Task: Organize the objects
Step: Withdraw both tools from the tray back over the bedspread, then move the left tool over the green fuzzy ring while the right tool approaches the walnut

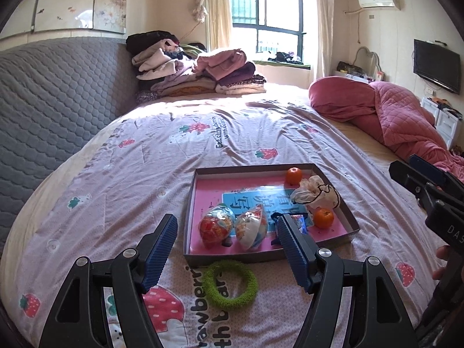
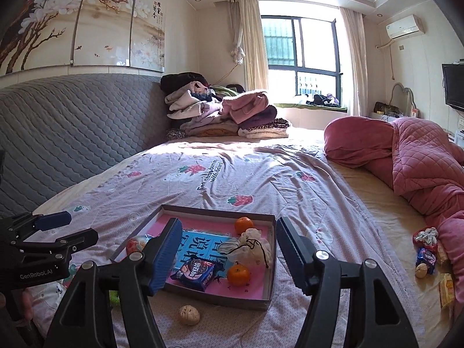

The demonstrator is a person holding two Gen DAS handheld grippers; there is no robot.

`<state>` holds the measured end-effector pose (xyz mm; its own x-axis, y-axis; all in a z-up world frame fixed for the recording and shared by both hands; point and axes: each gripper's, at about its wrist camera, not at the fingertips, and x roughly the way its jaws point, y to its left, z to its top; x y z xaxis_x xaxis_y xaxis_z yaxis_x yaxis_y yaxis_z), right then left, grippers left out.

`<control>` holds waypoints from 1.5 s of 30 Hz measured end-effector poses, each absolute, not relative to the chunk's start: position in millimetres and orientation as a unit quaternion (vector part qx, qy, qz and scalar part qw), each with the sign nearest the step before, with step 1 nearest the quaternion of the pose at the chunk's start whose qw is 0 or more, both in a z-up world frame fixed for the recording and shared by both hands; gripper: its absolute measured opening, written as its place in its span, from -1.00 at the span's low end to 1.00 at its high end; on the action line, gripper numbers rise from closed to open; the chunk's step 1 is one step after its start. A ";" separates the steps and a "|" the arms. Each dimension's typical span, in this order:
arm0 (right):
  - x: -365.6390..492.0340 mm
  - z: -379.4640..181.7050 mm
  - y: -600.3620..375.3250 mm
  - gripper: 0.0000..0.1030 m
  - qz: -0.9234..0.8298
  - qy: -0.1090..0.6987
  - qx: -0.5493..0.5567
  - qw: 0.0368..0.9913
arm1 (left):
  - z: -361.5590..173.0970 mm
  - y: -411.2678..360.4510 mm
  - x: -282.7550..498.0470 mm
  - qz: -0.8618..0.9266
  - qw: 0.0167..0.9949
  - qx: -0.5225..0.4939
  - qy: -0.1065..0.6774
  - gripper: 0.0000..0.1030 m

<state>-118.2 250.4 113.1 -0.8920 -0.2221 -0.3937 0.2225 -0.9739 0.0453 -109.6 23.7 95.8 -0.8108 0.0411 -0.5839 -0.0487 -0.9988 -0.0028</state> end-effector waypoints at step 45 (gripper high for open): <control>-108.8 73.4 229.4 0.33 -0.958 0.005 0.253 0.135 | 34.3 -5.8 -111.6 0.922 0.008 -0.387 -0.010 0.42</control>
